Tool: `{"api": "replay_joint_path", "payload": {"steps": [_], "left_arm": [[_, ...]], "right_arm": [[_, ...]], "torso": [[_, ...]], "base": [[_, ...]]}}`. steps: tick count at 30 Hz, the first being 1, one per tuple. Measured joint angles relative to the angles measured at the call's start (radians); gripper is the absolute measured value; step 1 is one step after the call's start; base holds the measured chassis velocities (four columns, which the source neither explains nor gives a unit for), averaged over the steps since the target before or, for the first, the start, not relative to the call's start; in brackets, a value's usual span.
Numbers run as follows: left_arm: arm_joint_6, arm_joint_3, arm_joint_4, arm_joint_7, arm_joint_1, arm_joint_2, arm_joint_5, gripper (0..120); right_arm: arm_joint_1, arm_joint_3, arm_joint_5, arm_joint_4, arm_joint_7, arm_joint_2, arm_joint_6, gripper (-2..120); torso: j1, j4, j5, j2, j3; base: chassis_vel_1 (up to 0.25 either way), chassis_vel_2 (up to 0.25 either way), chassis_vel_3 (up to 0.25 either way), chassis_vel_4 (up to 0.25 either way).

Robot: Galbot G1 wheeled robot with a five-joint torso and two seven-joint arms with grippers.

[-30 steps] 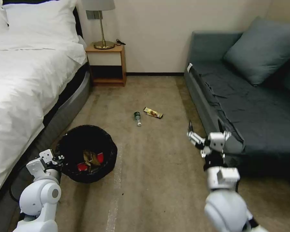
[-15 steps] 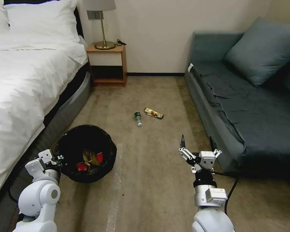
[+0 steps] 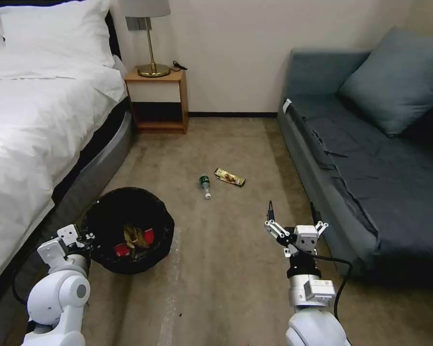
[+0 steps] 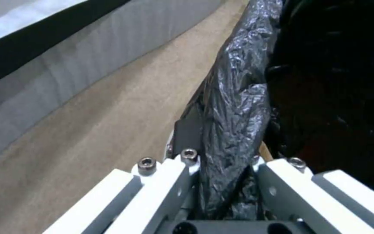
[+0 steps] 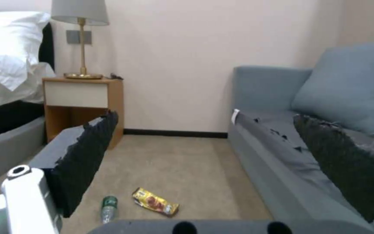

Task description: Pick up the trash bin, then pick up the garbage on the floor and place it into the trash bin.

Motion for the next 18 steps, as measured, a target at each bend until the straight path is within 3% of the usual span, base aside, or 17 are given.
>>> {"api": "replay_joint_path", "payload": {"steps": [18], "left_arm": [[0.0,-0.01,0.0,-0.002,-0.006,-0.001,0.002,3]], "right_arm": [[0.027,-0.015,0.005,-0.028,-0.015,-0.003,0.001,100]], "torso": [[0.0,0.0,0.0002,0.0,0.0]], "base": [[-0.17,0.175,0.169,-0.174]]}}
